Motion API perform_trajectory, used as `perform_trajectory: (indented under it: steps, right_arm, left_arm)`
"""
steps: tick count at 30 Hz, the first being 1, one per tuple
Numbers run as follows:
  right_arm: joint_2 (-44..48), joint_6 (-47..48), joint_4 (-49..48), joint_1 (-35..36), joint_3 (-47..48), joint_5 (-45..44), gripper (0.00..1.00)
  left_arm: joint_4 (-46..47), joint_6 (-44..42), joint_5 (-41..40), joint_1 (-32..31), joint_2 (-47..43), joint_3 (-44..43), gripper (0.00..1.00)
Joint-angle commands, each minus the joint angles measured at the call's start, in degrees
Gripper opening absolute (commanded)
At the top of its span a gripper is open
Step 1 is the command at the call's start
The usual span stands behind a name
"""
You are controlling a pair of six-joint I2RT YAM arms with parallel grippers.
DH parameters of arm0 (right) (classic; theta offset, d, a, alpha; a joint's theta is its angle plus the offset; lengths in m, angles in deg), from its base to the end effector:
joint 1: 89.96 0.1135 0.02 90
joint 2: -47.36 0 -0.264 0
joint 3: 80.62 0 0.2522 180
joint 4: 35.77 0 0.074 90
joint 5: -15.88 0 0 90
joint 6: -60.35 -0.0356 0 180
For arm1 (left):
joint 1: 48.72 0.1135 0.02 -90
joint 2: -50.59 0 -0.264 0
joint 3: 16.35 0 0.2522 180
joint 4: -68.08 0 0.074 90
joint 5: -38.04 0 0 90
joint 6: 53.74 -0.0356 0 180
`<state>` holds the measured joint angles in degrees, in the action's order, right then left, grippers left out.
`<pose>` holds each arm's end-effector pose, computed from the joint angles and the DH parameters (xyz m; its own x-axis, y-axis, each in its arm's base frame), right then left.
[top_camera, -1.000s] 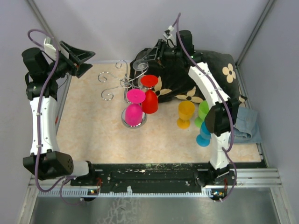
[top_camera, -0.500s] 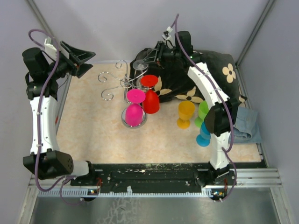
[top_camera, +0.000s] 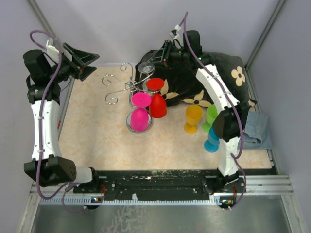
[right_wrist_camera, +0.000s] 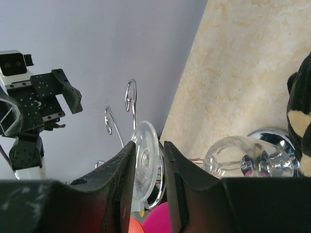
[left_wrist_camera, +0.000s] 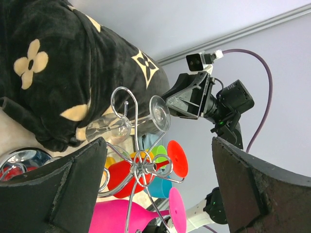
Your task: Take the wine glass off the wine glass rack
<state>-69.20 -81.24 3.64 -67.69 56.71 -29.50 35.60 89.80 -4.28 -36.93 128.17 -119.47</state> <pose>0.4236 0.2005 0.4073 -0.8778 0.2432 -0.4128 -0.3185 0.3474 0.8820 0.2873 0.0331 0.4682 -0.5375 -0.6654 -0.5181 0.2501 0.4609 -0.8515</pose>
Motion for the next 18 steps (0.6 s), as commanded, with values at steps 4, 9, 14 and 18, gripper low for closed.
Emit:
perform_trajectory:
  steps: [4,9,14,18]
  right_arm:
    - [0.7,-0.1,-3.5,-0.6,3.9,0.0,0.3]
    - [0.5,-0.2,-3.7,-0.6,3.9,0.4,0.27]
    - [0.3,0.0,-3.3,-0.6,3.8,0.8,0.25]
    - [0.5,0.5,-2.5,-0.6,3.3,1.1,0.24]
  left_arm:
    - [1.6,-1.2,1.0,0.4,0.6,-0.7,0.93]
    - [1.6,-1.3,0.9,0.5,0.6,-0.8,0.93]
    - [1.6,-1.3,1.1,0.4,0.7,-0.7,0.93]
    - [1.6,-1.6,1.1,0.4,0.6,-0.5,0.93]
